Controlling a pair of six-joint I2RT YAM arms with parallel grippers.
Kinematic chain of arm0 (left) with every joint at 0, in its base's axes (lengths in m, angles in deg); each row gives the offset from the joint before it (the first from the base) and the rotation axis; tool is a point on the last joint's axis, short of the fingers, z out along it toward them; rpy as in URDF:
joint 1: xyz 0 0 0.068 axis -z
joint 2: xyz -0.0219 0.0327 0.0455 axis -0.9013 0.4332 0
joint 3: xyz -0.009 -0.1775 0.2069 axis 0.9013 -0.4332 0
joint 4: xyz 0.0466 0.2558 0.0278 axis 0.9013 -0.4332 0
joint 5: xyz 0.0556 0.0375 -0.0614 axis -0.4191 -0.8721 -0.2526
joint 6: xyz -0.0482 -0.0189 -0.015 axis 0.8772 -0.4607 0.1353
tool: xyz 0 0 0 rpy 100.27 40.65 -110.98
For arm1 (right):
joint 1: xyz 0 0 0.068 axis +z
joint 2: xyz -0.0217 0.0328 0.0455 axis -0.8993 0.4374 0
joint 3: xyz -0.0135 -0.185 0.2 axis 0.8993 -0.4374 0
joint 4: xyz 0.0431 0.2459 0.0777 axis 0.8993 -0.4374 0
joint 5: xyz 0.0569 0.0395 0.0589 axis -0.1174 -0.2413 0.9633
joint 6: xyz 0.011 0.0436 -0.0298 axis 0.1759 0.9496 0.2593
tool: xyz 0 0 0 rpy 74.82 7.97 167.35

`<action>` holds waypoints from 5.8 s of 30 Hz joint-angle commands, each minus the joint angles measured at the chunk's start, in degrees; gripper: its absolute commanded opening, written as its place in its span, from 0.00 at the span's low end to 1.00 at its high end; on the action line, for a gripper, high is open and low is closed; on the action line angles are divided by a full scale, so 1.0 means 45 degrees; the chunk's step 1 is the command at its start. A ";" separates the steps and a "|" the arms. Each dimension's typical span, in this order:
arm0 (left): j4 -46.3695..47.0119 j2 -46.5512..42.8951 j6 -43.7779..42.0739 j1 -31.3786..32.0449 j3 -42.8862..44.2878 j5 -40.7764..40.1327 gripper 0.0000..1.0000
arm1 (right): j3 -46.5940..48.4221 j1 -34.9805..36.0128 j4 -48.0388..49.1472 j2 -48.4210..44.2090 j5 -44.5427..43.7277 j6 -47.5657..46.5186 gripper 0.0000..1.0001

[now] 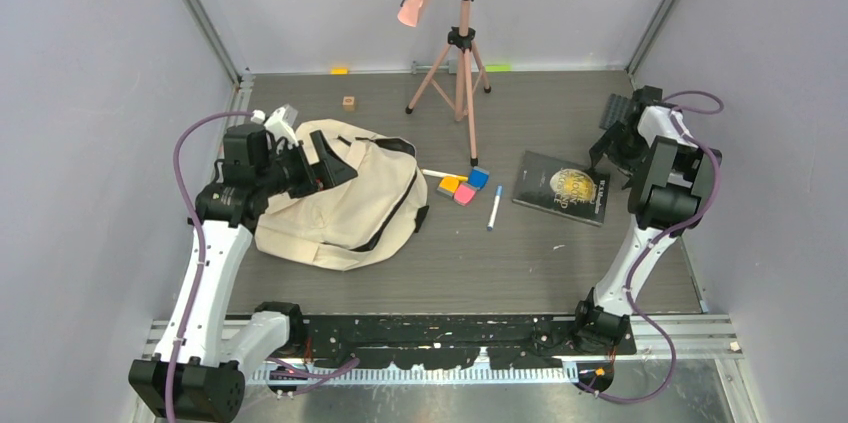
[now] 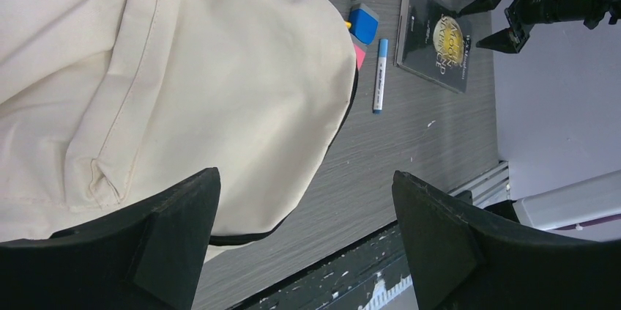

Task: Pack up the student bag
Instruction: Adjust the book at the center of the board, then pick up the book from the center of the board.

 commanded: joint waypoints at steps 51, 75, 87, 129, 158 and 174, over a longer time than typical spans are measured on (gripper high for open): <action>0.5920 0.6271 0.9997 0.7939 -0.0452 -0.2767 0.85 | -0.3098 0.4528 0.2886 -0.3030 0.7667 -0.2927 0.86; 0.6828 0.9757 1.4651 1.0072 -0.1313 -0.3447 0.88 | -0.7453 0.5227 0.2483 -0.5584 0.6744 0.0399 0.81; 0.6977 1.2002 1.2583 1.0072 0.0749 -0.3031 0.84 | -0.8920 0.5357 0.0129 -0.7695 0.6308 0.2034 0.79; 0.5707 1.4562 0.8523 0.9427 0.3426 -0.1966 0.25 | -0.7259 0.4521 0.2791 -0.3278 1.2090 -0.2498 0.77; 0.7405 1.4478 0.6545 0.8646 0.2481 -0.1429 0.10 | -0.7411 0.7076 -0.0060 -0.9309 1.0554 -0.0569 0.56; 0.7110 1.4116 0.6467 0.8626 0.2378 -0.1632 0.10 | -0.7221 0.8509 -0.0749 -0.9152 0.7557 -0.0842 0.42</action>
